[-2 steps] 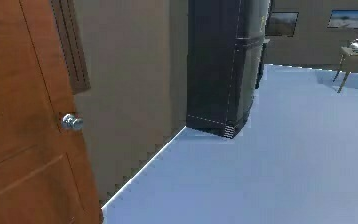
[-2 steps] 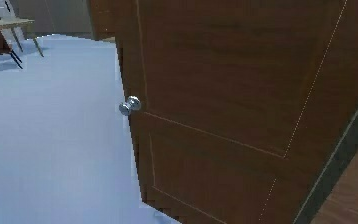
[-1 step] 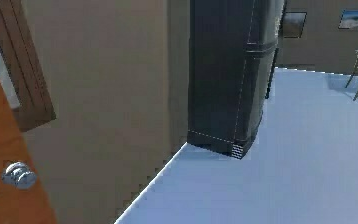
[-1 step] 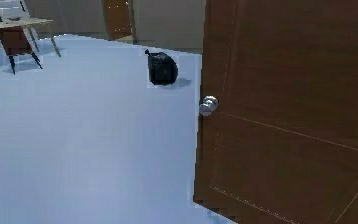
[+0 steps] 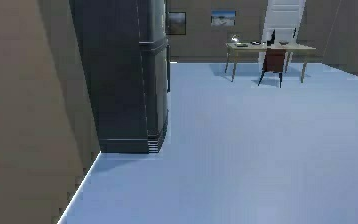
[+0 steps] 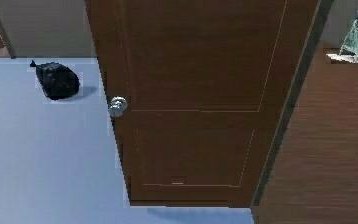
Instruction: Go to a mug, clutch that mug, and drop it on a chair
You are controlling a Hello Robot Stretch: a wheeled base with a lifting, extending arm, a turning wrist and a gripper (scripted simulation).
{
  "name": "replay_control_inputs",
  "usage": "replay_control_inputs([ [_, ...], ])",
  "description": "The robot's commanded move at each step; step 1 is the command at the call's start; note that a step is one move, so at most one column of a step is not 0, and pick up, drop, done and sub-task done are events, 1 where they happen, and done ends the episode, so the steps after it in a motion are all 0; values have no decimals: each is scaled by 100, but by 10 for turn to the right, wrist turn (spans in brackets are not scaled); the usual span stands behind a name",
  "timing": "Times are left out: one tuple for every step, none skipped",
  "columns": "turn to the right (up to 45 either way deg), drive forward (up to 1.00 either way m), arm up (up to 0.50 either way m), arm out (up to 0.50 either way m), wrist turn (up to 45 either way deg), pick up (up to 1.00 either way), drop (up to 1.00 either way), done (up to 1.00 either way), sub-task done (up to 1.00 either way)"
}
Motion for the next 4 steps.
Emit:
replay_control_inputs([
  [0, 45, 0, 0, 0, 0, 0, 0, 0],
  [180, 0, 0, 0, 0, 0, 0, 0, 0],
  [0, 100, 0, 0, 0, 0, 0, 0, 0],
  [0, 100, 0, 0, 0, 0, 0, 0, 0],
])
